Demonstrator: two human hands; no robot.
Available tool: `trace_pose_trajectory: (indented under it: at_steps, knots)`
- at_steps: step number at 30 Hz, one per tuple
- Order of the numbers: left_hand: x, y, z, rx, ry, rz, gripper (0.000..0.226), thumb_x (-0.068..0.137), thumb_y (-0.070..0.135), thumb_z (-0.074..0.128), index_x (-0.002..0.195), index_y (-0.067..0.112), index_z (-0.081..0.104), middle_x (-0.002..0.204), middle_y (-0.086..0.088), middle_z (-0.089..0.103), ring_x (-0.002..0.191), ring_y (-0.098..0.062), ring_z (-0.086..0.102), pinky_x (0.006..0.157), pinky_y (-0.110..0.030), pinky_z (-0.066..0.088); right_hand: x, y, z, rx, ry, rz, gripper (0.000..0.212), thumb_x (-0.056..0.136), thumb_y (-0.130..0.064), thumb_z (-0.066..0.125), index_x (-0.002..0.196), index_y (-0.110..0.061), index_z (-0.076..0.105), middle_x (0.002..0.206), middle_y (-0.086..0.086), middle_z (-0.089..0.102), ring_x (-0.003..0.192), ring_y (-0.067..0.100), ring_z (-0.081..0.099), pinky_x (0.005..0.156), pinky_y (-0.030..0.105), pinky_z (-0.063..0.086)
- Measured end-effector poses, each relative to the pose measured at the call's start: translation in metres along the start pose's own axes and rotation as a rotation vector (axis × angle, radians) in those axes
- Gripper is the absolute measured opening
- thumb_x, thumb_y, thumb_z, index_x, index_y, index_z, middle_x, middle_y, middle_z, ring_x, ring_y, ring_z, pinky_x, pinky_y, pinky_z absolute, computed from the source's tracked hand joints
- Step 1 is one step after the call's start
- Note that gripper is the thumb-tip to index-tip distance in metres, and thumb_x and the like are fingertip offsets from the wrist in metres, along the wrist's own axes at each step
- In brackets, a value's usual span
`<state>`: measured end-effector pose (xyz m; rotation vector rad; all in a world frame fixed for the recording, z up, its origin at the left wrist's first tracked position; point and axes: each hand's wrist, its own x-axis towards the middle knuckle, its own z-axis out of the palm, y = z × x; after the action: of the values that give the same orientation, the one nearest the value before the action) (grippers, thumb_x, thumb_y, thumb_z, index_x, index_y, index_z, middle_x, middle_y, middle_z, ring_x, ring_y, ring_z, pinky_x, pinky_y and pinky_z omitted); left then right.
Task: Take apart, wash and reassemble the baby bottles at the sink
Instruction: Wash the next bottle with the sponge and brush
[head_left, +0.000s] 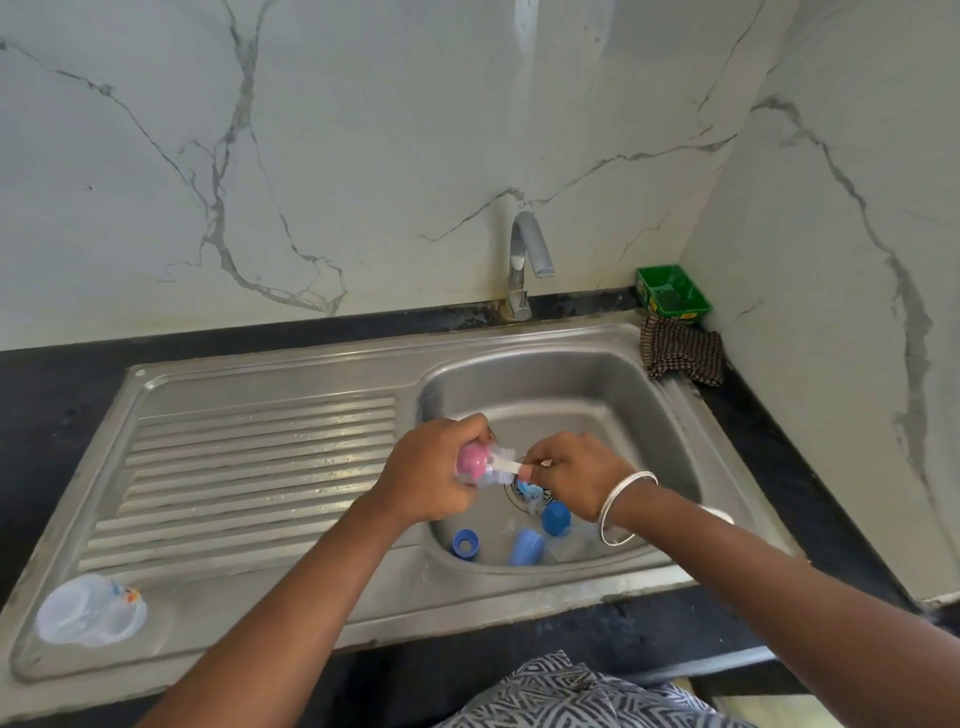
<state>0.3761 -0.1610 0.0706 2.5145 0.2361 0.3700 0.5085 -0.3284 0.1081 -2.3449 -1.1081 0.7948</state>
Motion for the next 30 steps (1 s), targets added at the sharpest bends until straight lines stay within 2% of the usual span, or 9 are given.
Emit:
trace_pose_trajectory:
  at_steps: [2,5,8,11,13,15,17,22,30]
  knots:
    - [0.003,-0.007,0.003,0.082,0.019,0.062,0.044,0.060,0.016,0.073,0.102,0.027,0.062,0.097,0.011,0.067,0.085,-0.014,0.060,0.064,-0.026,0.051,0.004,0.003,0.001,0.415,-0.159,0.160,0.018,0.095,-0.016,0.057,0.097,-0.010,0.074,0.074,0.013,0.048,0.053,0.016,0.039,0.046,0.021,0.038]
    - [0.007,-0.014,0.002,0.033,-0.005,0.032,0.044,0.060,0.013,0.073,0.102,0.026,0.065,0.099,0.016,0.067,0.087,-0.007,0.058,0.064,-0.019,0.044,0.005,0.016,-0.009,0.484,-0.216,0.198,0.020,0.094,-0.010,0.059,0.090,-0.019,0.076,0.057,0.004,0.046,0.048,0.013,0.033,0.039,0.018,0.027]
    - [0.014,-0.019,0.003,-0.154,-0.052,-0.106,0.040,0.057,0.013,0.076,0.092,0.026,0.061,0.099,0.017,0.069,0.086,-0.006,0.064,0.068,-0.032,0.054,0.008,0.033,-0.022,0.342,-0.092,0.090,0.016,0.089,-0.018,0.068,0.090,-0.031,0.078,0.049,-0.009,0.057,0.051,0.011,0.045,0.049,0.020,0.040]
    - [0.022,-0.022,0.000,-0.296,-0.115,-0.238,0.051,0.049,0.008,0.081,0.085,0.037,0.059,0.096,0.018,0.071,0.087,-0.005,0.067,0.074,-0.028,0.052,0.006,0.053,-0.038,-0.140,0.001,-0.086,0.021,0.091,-0.042,0.063,0.109,-0.050,0.069,0.075,-0.008,0.072,0.071,0.009,0.065,0.066,0.029,0.053]
    - [0.026,-0.023,-0.002,-0.343,-0.128,-0.310,0.054,0.043,0.009,0.083,0.080,0.040,0.058,0.085,0.019,0.069,0.077,-0.004,0.063,0.067,-0.026,0.047,0.007,0.068,-0.048,-0.423,0.200,-0.263,0.024,0.092,-0.047,0.058,0.114,-0.054,0.064,0.087,-0.010,0.072,0.080,0.015,0.068,0.059,0.027,0.047]
    - [0.030,-0.023,-0.001,-0.382,-0.135,-0.342,0.053,0.040,0.009,0.084,0.078,0.037,0.059,0.080,0.016,0.067,0.073,-0.006,0.061,0.064,-0.025,0.044,0.008,0.082,-0.052,-0.471,0.334,-0.428,0.023,0.085,-0.042,0.063,0.107,-0.049,0.070,0.074,-0.011,0.068,0.064,0.017,0.067,0.048,0.023,0.035]
    - [0.035,-0.020,0.003,-0.405,-0.149,-0.356,0.053,0.041,0.009,0.085,0.079,0.035,0.060,0.081,0.014,0.067,0.075,-0.008,0.061,0.065,-0.025,0.044,0.010,0.098,-0.052,-0.434,0.379,-0.473,0.025,0.080,-0.039,0.067,0.104,-0.046,0.072,0.069,-0.012,0.066,0.057,0.016,0.064,0.043,0.022,0.037]
    - [0.048,-0.013,0.022,-0.479,-0.151,-0.445,0.051,0.042,0.009,0.085,0.086,0.021,0.062,0.083,0.007,0.068,0.076,-0.011,0.061,0.067,-0.029,0.044,0.012,0.133,-0.066,-0.272,0.235,-0.256,0.025,0.092,-0.045,0.061,0.115,-0.050,0.065,0.100,-0.017,0.072,0.087,0.012,0.067,0.067,0.030,0.051]
    - [0.060,-0.008,0.053,-0.450,-0.066,-0.572,0.055,0.036,0.025,0.084,0.083,0.025,0.057,0.083,0.008,0.070,0.077,-0.011,0.063,0.069,-0.029,0.045,0.013,0.204,-0.087,-0.027,0.380,0.004,0.021,0.089,-0.023,0.066,0.108,-0.029,0.073,0.095,-0.002,0.073,0.088,0.026,0.067,0.074,0.041,0.054]
